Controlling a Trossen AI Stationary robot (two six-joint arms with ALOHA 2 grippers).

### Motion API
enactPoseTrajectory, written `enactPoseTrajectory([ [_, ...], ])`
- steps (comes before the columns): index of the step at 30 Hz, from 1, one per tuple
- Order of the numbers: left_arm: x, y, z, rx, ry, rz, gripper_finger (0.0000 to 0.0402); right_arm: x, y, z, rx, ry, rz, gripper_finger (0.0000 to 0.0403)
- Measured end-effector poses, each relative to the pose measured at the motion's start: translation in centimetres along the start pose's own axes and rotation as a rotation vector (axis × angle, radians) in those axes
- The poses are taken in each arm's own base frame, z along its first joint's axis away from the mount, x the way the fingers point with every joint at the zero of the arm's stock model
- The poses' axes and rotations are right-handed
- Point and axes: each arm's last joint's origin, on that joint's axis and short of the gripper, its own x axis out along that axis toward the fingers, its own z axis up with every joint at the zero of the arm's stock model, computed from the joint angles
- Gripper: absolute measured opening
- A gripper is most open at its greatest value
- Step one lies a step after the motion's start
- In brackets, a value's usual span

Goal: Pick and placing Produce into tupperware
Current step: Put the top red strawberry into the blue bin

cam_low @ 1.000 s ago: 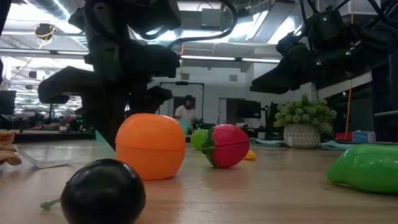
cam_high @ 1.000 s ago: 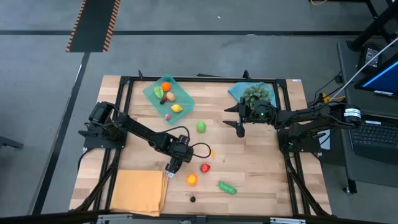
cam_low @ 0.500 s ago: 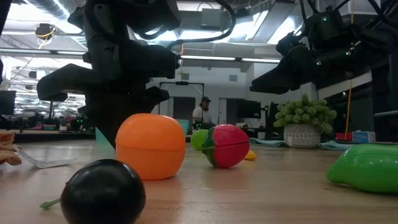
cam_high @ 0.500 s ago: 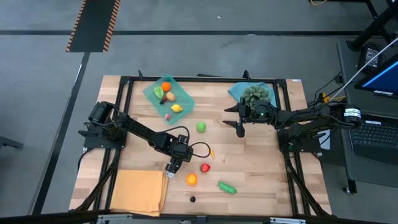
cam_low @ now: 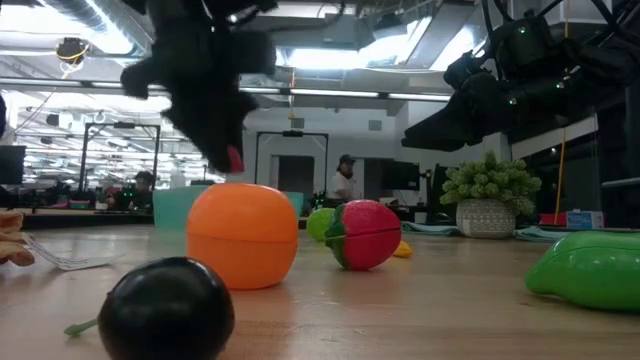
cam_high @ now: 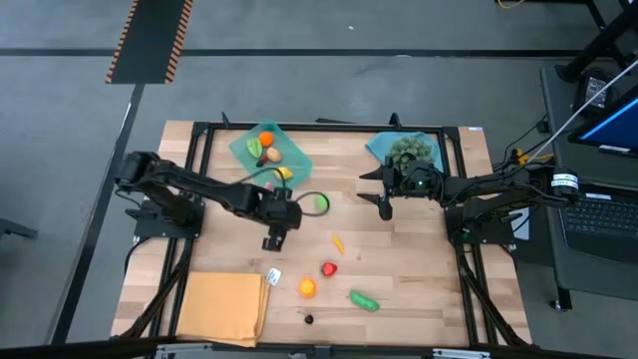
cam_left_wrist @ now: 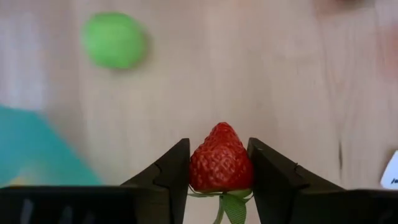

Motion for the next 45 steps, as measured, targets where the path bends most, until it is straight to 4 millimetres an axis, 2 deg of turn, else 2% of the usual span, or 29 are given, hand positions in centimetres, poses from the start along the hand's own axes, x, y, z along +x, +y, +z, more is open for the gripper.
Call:
enactPoseTrajectory([
  [6, -2.9, 2.6, -0.5, -0.038, -0.080, 0.059, 0.0130, 0.0, 0.0, 0.0, 0.002, 0.000, 0.000, 0.0280],
  [12, -4.0, 4.7, -3.0, -0.114, -0.171, 0.104, 0.0129, 0.0, 0.0, 0.0, 0.013, 0.003, 0.003, 0.0280],
  [17, -3.8, 5.3, -5.2, -0.154, -0.370, 0.104, 0.0129, 0.0, 0.0, 0.0, 0.022, 0.002, 0.004, 0.0280],
  [25, -2.8, 5.5, -7.8, -0.150, -0.696, 0.080, 0.0129, 0.0, 0.0, 0.0, 0.022, 0.000, 0.003, 0.0280],
  [33, -1.2, 5.1, -9.9, -0.151, -0.861, 0.081, 0.0129, 0.0, 0.0, 0.0, 0.021, -0.004, 0.003, 0.0280],
  [40, -1.1, 4.8, -10.9, -0.131, -1.016, 0.097, 0.0129, 0.0, 0.0, 0.0, 0.021, -0.004, 0.003, 0.0280],
  [45, -1.3, 5.0, -10.9, -0.144, -1.049, 0.116, 0.0129, 0.0, 0.0, 0.1, 0.021, -0.005, 0.003, 0.0280],
])
